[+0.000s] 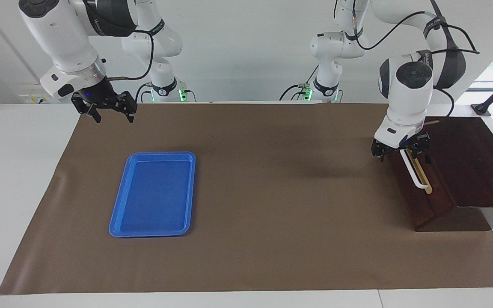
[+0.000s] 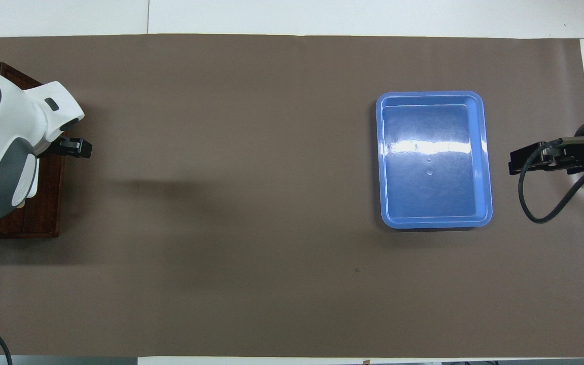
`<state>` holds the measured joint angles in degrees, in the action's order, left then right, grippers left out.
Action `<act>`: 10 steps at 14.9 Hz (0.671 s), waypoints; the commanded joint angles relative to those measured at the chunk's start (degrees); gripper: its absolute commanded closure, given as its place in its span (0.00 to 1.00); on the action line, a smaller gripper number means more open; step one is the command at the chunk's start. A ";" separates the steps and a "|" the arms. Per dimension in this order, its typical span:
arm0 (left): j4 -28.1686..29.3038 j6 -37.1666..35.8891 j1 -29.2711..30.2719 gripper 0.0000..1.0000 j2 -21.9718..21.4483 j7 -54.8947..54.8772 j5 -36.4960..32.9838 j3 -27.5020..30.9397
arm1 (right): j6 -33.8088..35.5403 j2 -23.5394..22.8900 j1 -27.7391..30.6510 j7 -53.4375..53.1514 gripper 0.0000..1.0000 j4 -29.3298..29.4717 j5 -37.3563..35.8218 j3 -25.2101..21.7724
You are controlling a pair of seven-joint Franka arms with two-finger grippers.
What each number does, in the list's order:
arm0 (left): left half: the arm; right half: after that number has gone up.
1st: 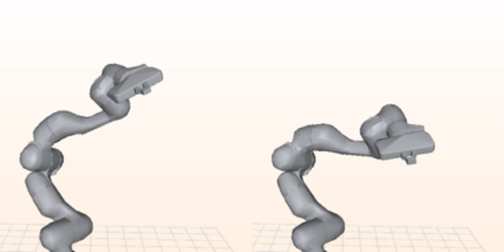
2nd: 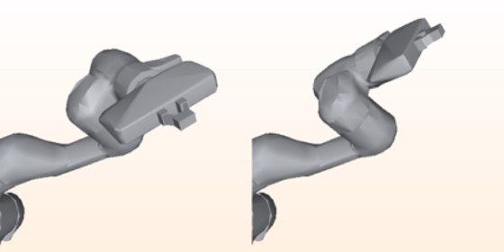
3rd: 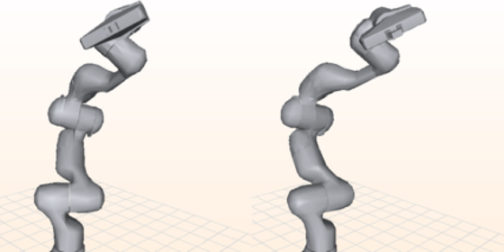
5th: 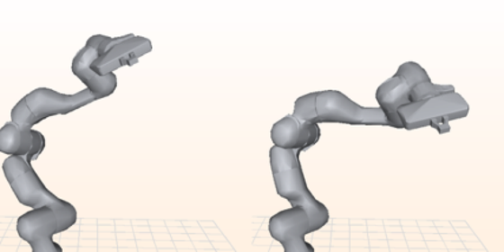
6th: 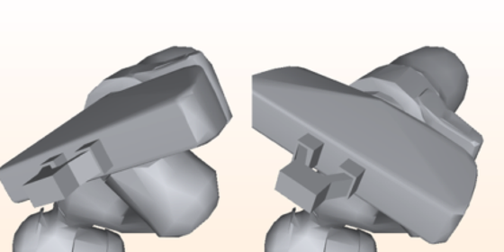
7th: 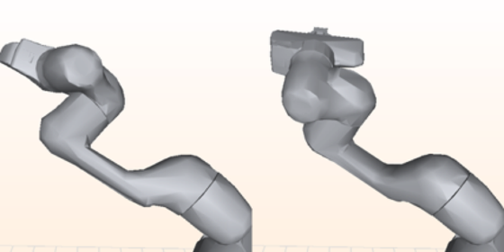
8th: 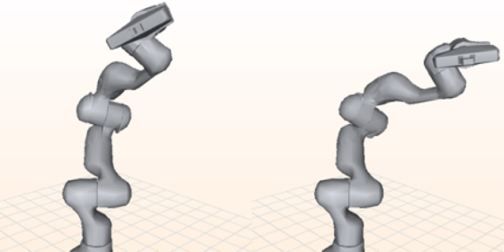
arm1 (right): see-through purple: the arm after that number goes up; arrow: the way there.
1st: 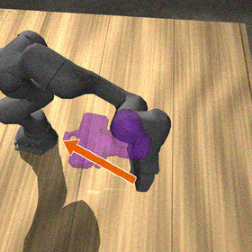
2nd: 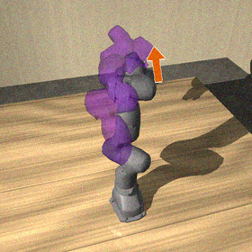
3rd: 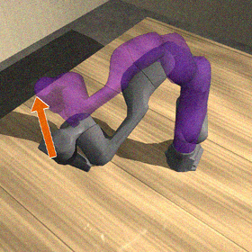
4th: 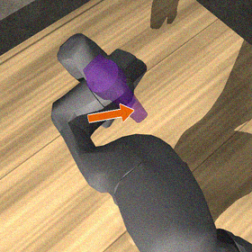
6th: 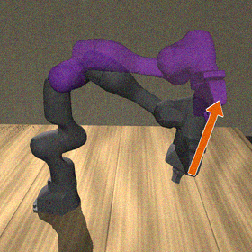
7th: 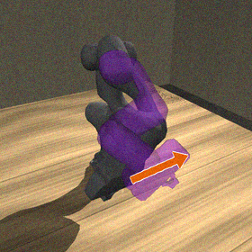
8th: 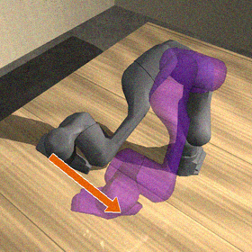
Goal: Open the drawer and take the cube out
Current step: 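Pull the drawer open toward the robot with the left gripper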
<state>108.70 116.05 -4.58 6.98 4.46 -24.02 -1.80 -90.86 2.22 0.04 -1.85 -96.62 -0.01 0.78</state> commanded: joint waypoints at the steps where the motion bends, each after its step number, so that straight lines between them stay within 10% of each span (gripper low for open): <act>1: 1.86 4.87 2.37 0.00 1.10 0.38 -4.10 -0.05 | -0.89 1.39 0.31 -1.32 0.00 -1.65 1.06 0.36; 10: 5.03 9.81 3.97 0.00 2.86 0.73 -4.28 -0.13 | -0.89 1.47 0.22 -1.32 0.00 -1.65 1.06 0.36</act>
<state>112.94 124.13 -0.63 9.84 4.57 -26.98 -1.65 -90.90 2.22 0.04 -1.86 -96.62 -0.01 0.79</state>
